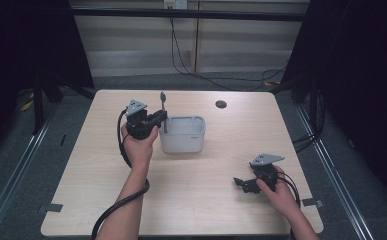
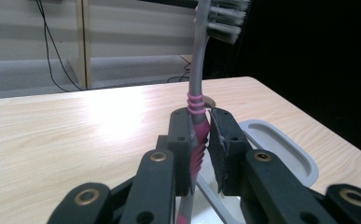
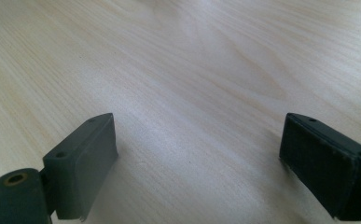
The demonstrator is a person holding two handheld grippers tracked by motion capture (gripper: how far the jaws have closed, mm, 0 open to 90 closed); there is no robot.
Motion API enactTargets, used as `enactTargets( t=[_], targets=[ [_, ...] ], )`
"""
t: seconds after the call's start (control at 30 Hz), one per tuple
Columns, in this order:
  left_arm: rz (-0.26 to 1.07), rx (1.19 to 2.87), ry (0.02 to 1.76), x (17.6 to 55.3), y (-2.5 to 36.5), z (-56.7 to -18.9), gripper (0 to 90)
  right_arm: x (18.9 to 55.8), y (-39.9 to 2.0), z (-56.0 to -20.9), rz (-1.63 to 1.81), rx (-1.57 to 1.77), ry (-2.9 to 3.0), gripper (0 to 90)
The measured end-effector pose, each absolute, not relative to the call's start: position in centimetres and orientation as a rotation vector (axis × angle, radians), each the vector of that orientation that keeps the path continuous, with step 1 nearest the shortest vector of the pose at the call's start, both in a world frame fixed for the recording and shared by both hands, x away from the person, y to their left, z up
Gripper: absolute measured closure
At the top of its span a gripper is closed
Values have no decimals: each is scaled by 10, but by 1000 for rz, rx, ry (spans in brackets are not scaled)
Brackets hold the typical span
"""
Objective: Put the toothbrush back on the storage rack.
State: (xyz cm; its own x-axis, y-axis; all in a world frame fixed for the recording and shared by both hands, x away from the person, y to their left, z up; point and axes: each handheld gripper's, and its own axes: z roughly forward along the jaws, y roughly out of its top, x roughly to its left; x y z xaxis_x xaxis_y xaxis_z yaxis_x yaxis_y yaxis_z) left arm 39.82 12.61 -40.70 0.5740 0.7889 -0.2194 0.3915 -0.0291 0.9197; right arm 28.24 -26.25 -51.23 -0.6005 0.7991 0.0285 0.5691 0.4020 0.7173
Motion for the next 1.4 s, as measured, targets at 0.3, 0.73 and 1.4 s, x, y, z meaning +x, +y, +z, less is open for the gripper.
enactTargets(
  t=[0.3, 0.73, 1.4],
  targets=[
    [432, 1658, 1000, 396, 124, -409, 790, 283, -262, -512, 1012, 1188, 2344, 106],
    [454, 1708, 988, 393, 120, -413, 787, 283, -262, -512, 1012, 1187, 2344, 106],
    [479, 1756, 1001, 388, 125, -412, 689, 283, -262, -512, 1012, 1185, 2345, 106]
  ],
)
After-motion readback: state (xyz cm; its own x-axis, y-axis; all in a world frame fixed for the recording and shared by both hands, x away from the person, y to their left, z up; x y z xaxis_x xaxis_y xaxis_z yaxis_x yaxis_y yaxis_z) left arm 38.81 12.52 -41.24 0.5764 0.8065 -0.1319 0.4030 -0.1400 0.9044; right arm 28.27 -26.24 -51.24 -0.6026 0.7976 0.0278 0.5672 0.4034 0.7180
